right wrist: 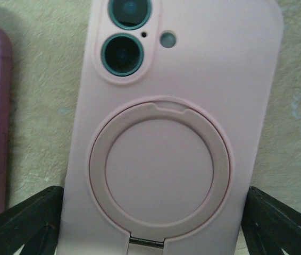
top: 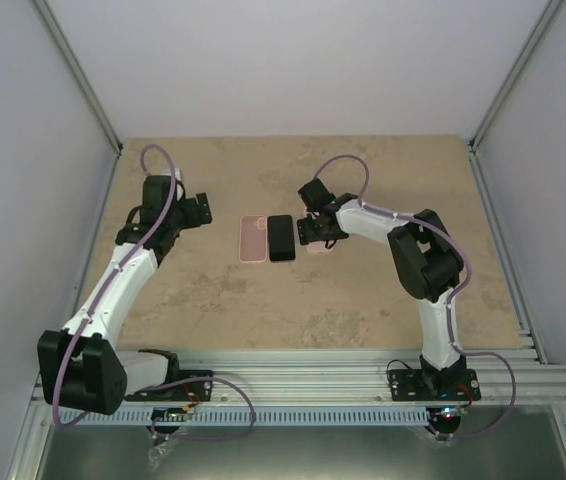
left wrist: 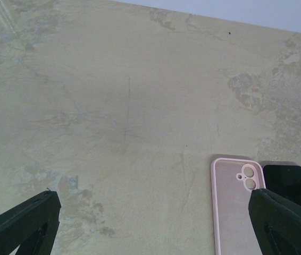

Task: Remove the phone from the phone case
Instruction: Pick up the phone at the center of the board, then adjust the phone.

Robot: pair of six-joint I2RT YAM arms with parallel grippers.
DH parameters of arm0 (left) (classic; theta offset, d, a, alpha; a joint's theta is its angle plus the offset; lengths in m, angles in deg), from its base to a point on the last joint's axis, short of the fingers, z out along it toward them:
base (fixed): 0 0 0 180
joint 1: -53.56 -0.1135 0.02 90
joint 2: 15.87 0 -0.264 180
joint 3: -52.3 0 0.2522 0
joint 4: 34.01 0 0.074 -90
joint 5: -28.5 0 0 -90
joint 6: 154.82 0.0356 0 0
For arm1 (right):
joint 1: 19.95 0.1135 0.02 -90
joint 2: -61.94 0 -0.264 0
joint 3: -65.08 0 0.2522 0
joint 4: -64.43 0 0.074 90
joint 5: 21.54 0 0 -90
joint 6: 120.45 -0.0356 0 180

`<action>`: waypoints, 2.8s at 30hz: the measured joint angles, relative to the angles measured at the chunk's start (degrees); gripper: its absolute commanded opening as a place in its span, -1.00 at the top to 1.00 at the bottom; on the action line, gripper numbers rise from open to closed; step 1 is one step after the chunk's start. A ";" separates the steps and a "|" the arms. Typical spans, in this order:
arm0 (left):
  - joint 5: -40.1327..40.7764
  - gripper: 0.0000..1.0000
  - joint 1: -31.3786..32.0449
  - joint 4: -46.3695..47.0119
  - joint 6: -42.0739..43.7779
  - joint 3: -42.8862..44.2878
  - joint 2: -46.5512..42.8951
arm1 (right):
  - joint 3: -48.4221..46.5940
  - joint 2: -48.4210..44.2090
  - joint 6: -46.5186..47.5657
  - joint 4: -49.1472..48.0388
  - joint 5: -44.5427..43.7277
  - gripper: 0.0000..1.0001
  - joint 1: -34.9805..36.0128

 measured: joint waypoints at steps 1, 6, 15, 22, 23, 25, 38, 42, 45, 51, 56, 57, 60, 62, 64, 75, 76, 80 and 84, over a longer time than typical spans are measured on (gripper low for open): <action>-0.17 -0.99 0.00 -0.02 -0.07 0.00 0.17 | 0.02 0.00 -0.02 -0.07 0.07 -0.54 -0.13; -3.54 -0.99 0.00 -0.26 0.50 0.02 0.57 | 1.31 -0.98 -0.33 -1.25 0.59 -0.35 -0.79; -13.75 -0.99 0.00 -0.52 4.70 0.46 0.96 | 6.73 -7.43 1.84 -1.40 0.59 -0.23 -2.34; -24.90 -0.99 0.00 -1.44 8.79 1.07 1.03 | 10.75 -18.80 6.51 -5.55 1.90 -0.21 -2.47; -26.32 -0.99 0.00 -1.64 9.46 1.44 1.07 | 11.26 -19.91 7.32 -6.27 2.58 -0.19 -2.54; -30.32 -0.99 0.00 -2.03 11.56 2.51 1.09 | 12.98 -22.51 9.60 -8.15 4.63 -0.16 -2.84; -52.24 -0.98 0.00 -0.31 12.26 5.88 3.06 | 21.99 -40.37 24.83 -15.85 21.35 -0.15 -4.39; -57.00 -0.98 0.00 1.36 14.56 5.49 1.84 | 21.94 -42.01 29.31 -15.74 29.64 -0.08 -4.37; -58.88 -0.98 0.02 -4.02 25.31 7.78 0.20 | 21.86 -42.03 31.80 -14.01 35.30 -0.07 -4.37; -58.60 -0.98 0.02 -22.93 60.65 16.39 -0.98 | 19.54 -41.97 36.17 -7.10 45.77 -0.06 -4.39; -54.77 -0.97 0.59 -32.70 85.85 16.39 -5.55 | 18.40 -41.94 38.32 -3.41 53.70 -0.04 -4.26; -54.38 -0.96 0.85 -33.48 89.15 16.39 -6.29 | 18.40 -41.92 38.60 -2.67 54.64 -0.04 -4.15; -52.94 -0.90 2.67 -35.01 99.16 16.44 -8.26 | 18.40 -41.83 39.60 -0.90 57.51 -0.03 -3.43; -52.02 -0.84 4.33 -35.87 104.94 16.59 -8.79 | 18.40 -41.77 40.33 0.35 59.21 -0.02 -2.60; -51.23 -0.79 5.97 -36.63 109.66 16.81 -8.81 | 18.34 -41.53 41.11 1.57 60.63 0.00 -1.60; -46.90 -0.42 15.02 -39.58 118.14 21.66 -6.32 | 15.89 -38.84 44.19 6.32 64.81 0.00 2.67; -46.45 -0.39 15.85 -39.93 118.57 21.66 -6.16 | 15.63 -38.53 44.30 6.54 65.20 0.00 2.89; -45.20 -0.17 18.93 -40.11 118.88 21.16 -6.27 | 14.19 -37.11 45.20 7.82 67.17 0.00 3.72; -44.44 0.20 21.59 -40.02 118.11 20.55 -6.32 | 13.49 -36.74 45.86 9.09 69.44 0.01 4.07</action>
